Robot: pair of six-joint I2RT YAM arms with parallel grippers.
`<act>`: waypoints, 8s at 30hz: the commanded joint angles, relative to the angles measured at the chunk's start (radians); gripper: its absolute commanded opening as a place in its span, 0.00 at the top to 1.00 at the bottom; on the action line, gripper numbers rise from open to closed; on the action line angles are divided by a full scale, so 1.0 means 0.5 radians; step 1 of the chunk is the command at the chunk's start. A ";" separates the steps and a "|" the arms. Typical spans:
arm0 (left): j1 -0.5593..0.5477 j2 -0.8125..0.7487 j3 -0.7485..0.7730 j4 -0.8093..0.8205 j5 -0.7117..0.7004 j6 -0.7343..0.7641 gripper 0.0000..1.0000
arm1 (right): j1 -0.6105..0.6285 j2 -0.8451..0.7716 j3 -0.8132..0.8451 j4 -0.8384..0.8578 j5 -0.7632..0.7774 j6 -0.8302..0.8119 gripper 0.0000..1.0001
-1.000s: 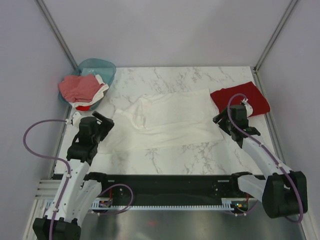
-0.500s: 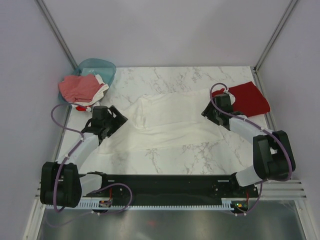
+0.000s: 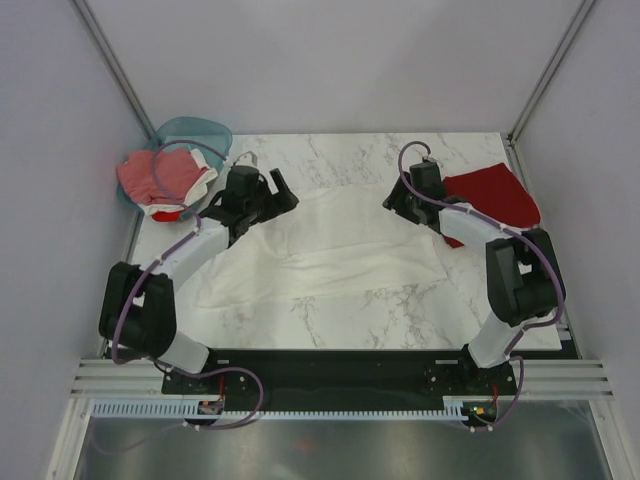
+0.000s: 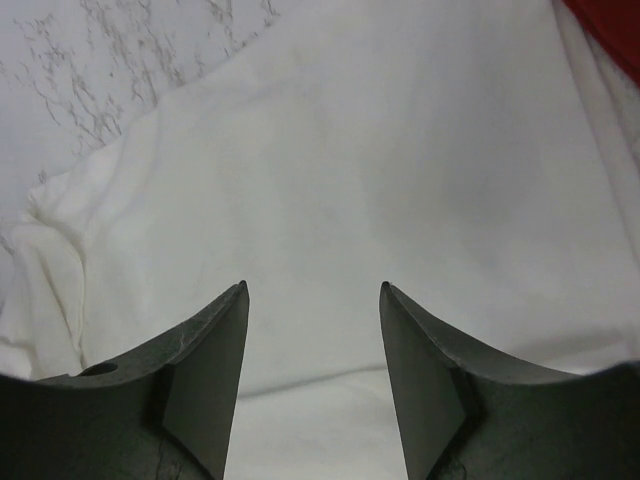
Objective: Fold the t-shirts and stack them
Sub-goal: Fold the tshirt
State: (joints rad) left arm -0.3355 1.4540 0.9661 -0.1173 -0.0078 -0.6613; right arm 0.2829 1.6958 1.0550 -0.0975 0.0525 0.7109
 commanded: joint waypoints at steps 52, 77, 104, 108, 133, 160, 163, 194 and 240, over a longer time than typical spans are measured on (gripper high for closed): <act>-0.317 1.494 1.887 -0.999 -1.049 0.792 0.98 | -0.164 0.498 0.565 -0.023 0.300 -0.099 0.36; -0.283 1.798 2.240 -0.931 -1.383 1.218 0.98 | -0.213 1.275 1.599 -0.486 0.760 -0.284 0.41; -0.081 1.605 2.252 -0.781 -1.319 1.316 0.98 | -0.314 1.143 1.458 -0.416 0.555 -0.133 1.00; -0.059 1.629 2.277 -0.680 -1.316 1.415 0.98 | -0.333 1.106 1.406 -0.364 0.503 -0.109 1.00; -0.044 1.706 2.237 -0.677 -1.086 1.237 0.98 | -0.044 0.826 0.922 0.522 -0.589 -0.234 0.51; -0.035 1.639 2.142 -0.677 -1.061 1.169 0.98 | 0.542 1.434 1.311 0.944 -1.044 -0.373 0.37; -0.035 1.617 2.133 -0.674 -1.058 1.166 0.98 | 0.548 1.498 1.387 0.934 -1.056 -0.345 0.38; -0.022 1.482 2.041 -0.670 -0.969 1.040 0.64 | 0.609 1.732 1.654 1.216 -1.173 0.127 0.96; 0.103 0.954 1.071 -0.569 -0.592 0.694 0.45 | 0.677 1.968 2.290 1.318 -0.820 0.729 0.98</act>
State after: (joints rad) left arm -0.3000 1.8961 1.4441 -0.4164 -0.3054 -0.2848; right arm 0.6182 2.6720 2.1612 0.5087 -0.3611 1.0477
